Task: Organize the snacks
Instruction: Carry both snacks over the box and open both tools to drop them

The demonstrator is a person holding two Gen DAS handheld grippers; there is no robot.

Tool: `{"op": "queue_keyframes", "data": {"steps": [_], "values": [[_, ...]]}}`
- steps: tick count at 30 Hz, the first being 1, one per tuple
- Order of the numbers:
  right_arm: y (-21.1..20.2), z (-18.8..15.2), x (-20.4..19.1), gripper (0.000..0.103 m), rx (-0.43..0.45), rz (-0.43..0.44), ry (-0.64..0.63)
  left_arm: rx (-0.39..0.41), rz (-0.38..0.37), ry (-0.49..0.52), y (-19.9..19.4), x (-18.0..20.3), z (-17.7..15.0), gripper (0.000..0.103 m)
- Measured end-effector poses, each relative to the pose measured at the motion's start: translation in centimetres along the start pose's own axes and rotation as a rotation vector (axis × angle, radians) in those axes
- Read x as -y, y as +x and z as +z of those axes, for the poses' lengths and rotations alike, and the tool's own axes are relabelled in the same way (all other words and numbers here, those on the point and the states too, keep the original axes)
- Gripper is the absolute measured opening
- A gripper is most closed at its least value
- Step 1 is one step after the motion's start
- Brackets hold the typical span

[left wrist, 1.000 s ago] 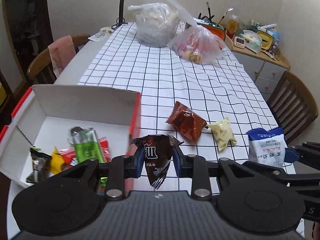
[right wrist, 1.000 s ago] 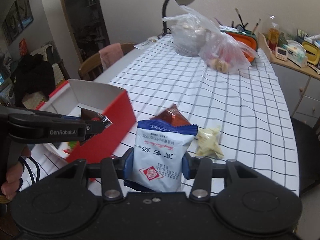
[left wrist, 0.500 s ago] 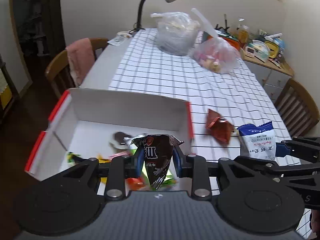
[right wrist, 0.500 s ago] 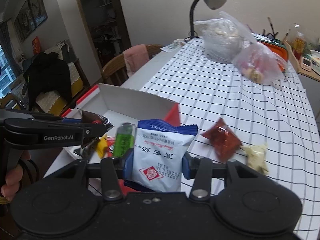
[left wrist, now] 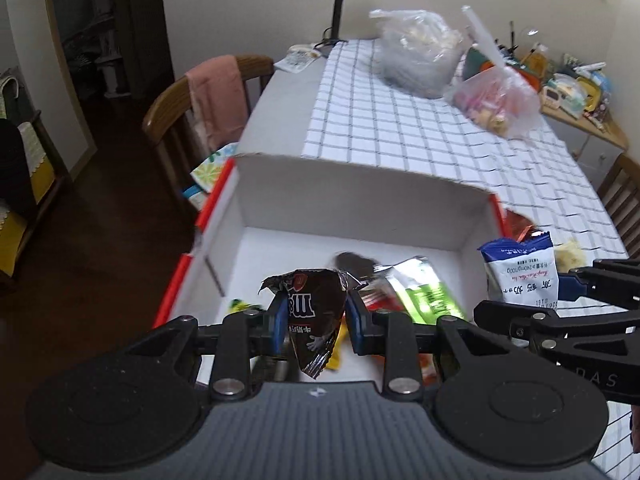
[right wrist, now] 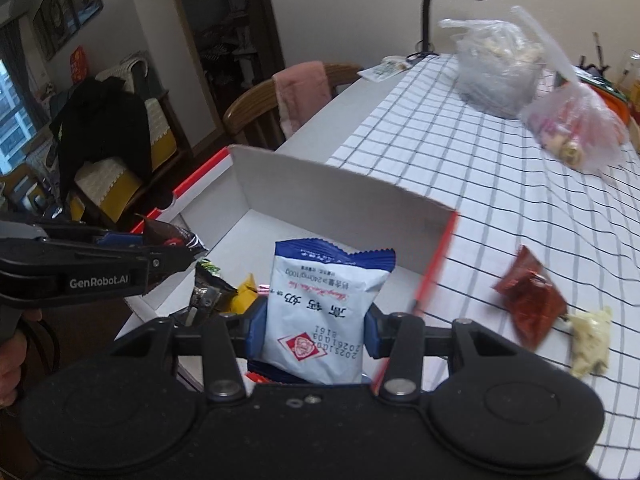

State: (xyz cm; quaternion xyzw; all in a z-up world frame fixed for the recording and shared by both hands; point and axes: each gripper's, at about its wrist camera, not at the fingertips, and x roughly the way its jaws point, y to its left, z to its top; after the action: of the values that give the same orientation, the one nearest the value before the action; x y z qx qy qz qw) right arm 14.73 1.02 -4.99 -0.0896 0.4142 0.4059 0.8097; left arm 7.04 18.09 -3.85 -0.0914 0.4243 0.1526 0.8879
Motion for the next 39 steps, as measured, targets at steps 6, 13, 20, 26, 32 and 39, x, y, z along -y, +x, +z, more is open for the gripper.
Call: {"op": "queue_keyframes", "data": {"steps": [6,13,20,26,32,39], "values": [[3.5,0.7,-2.6,0.045,-0.049,-0.001,-0.067,-0.034,0.048,0.009,2.3,-2.3,0.2,0.029],[7.0,1.4,-3.4,0.045,-0.090,-0.040,-0.140,-0.078,0.066,0.029,4.7,-3.1,0.2,0.029],[8.3,1.2,-3.5,0.044,-0.109,-0.067,-0.197,-0.111,0.063,0.066,6.6,-2.6,-0.2,0.029],[8.3,1.2,-3.4,0.045,-0.112,-0.071,-0.203,-0.142,0.064,0.089,7.8,-2.2,-0.7,0.030],[8.1,1.3,-3.3,0.048,-0.112,-0.075,-0.193,-0.145,0.070,0.105,8.1,-1.8,-0.9,0.031],[7.0,1.4,-2.7,0.054,-0.098,-0.054,-0.161,-0.137,0.066,0.105,7.6,-1.6,-1.0,0.032]]}}
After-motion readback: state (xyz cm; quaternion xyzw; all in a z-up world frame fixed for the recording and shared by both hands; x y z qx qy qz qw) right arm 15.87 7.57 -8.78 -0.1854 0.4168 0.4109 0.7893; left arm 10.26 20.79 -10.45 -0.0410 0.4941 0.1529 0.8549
